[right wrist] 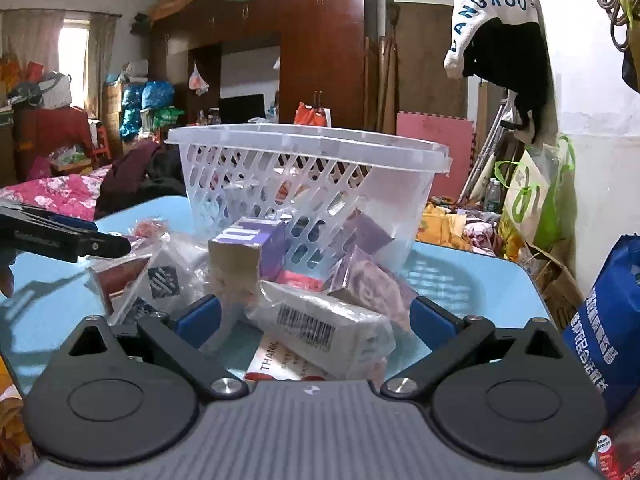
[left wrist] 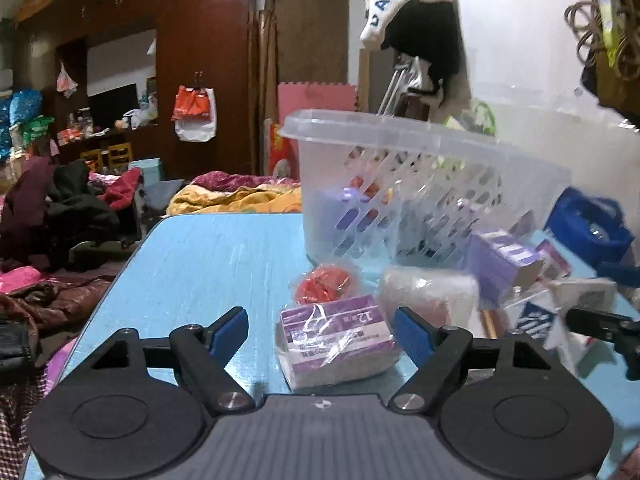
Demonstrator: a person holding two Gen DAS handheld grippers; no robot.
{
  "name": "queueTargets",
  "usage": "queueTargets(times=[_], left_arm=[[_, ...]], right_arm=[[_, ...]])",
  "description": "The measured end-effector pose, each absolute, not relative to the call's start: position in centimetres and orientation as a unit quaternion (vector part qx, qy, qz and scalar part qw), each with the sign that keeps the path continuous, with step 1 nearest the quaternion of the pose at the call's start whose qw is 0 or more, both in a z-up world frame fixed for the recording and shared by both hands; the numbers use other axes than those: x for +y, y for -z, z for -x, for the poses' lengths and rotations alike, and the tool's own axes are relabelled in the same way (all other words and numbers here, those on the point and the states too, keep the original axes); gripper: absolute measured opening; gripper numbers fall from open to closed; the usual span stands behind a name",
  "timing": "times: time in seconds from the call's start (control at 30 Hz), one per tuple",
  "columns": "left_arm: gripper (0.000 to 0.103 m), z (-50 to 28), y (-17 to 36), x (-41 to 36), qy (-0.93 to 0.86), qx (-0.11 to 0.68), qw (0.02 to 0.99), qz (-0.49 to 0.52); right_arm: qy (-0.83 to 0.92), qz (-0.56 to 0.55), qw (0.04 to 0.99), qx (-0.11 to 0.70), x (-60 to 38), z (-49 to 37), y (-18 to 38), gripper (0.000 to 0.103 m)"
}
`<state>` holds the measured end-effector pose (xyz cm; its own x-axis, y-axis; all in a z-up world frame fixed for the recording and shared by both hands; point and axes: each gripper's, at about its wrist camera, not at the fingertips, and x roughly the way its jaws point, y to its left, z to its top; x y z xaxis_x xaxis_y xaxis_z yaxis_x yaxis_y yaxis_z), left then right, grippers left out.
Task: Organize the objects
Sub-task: 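Move the left gripper back toward the purple-labelled box on the table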
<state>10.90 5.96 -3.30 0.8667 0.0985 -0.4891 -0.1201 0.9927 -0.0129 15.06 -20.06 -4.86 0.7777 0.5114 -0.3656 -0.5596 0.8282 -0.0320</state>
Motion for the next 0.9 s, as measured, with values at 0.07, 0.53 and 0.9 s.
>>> queueTargets(times=[0.07,0.53,0.9], left_arm=[[0.087,-11.4,3.5,5.7,-0.060,0.251,0.966,0.020],[0.088,-11.2,3.6,5.2,-0.042,0.253,0.966,0.025],[0.088,-11.0,3.6,5.3,-0.035,0.274,0.961,0.013]], right_arm=[[-0.283,0.072,0.941,0.171,-20.0,-14.5,5.2,0.103],[-0.273,0.101,0.943,0.159,-19.4,-13.5,5.7,0.076],[-0.291,0.067,0.944,0.140,-20.6,-13.4,5.5,0.050]])
